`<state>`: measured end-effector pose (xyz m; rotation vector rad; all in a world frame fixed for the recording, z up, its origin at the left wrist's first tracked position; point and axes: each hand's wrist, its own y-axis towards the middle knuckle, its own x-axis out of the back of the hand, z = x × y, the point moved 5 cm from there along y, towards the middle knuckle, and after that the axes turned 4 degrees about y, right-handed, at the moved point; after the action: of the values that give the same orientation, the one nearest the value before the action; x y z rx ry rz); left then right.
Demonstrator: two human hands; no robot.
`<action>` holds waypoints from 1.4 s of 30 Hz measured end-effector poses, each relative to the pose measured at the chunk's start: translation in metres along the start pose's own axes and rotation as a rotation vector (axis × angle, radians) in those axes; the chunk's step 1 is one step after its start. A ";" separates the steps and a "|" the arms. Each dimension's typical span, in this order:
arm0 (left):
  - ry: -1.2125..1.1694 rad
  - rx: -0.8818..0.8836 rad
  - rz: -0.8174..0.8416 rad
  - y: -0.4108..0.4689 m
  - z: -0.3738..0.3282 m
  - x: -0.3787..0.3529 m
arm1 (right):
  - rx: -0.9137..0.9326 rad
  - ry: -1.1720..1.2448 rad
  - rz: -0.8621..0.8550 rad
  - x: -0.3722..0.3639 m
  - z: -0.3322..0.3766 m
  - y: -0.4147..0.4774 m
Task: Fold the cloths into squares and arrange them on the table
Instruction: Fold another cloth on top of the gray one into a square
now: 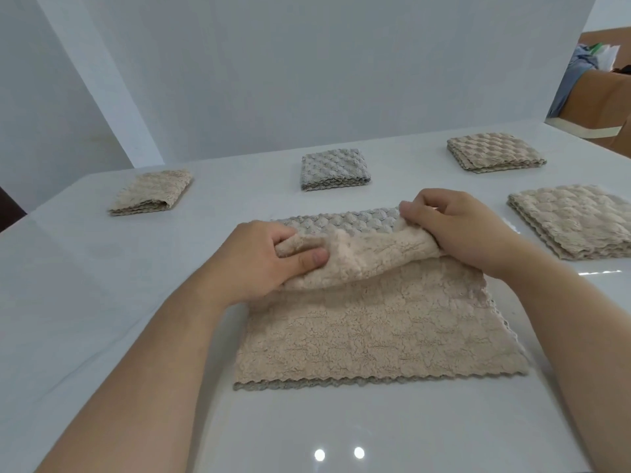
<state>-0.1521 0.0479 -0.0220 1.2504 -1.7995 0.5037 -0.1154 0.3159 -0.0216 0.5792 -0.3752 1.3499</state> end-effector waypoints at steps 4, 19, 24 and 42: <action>-0.026 0.038 0.136 -0.005 -0.003 -0.004 | 0.012 -0.034 0.130 -0.002 0.004 -0.006; -0.222 -0.065 0.482 -0.018 -0.014 -0.009 | 0.013 -0.151 0.638 -0.016 0.004 -0.023; -0.398 -0.126 0.558 -0.022 -0.022 -0.009 | 0.020 -0.152 0.617 -0.012 0.003 -0.023; -0.342 0.136 -0.078 0.008 0.021 0.003 | -0.004 0.121 -0.006 -0.001 -0.007 0.008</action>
<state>-0.1688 0.0349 -0.0298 1.5705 -2.0134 0.3905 -0.1236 0.3200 -0.0270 0.4929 -0.2776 1.3705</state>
